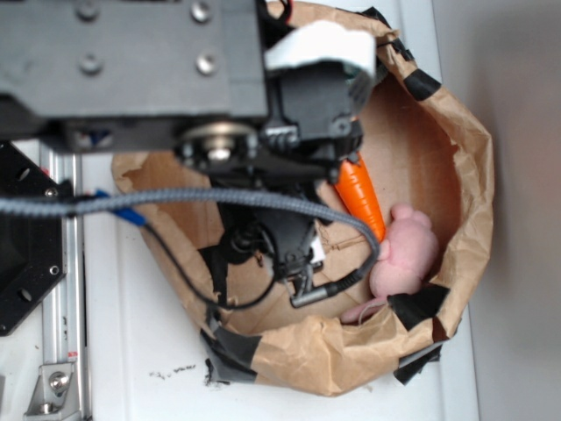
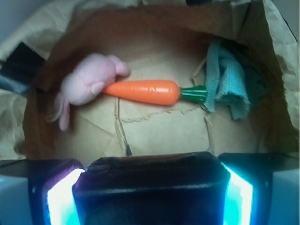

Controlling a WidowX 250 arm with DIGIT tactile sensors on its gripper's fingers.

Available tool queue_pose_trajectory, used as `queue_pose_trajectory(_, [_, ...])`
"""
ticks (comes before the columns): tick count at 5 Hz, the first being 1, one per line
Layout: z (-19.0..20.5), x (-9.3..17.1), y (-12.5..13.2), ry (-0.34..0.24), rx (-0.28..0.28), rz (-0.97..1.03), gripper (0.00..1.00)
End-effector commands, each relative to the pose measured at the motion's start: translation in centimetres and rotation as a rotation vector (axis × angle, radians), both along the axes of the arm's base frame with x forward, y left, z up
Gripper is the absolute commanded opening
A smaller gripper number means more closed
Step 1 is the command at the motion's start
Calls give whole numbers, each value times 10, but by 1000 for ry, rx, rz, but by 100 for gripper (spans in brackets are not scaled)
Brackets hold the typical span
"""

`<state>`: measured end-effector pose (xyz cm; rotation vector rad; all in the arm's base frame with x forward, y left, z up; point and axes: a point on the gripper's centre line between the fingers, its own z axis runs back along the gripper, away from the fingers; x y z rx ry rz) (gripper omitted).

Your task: Grab the black box.

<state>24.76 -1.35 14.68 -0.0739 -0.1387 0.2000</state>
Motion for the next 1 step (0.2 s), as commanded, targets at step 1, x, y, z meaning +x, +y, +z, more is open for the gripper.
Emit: queue_pose_trajectory(1, [-1, 1, -8, -35, 43, 22, 0])
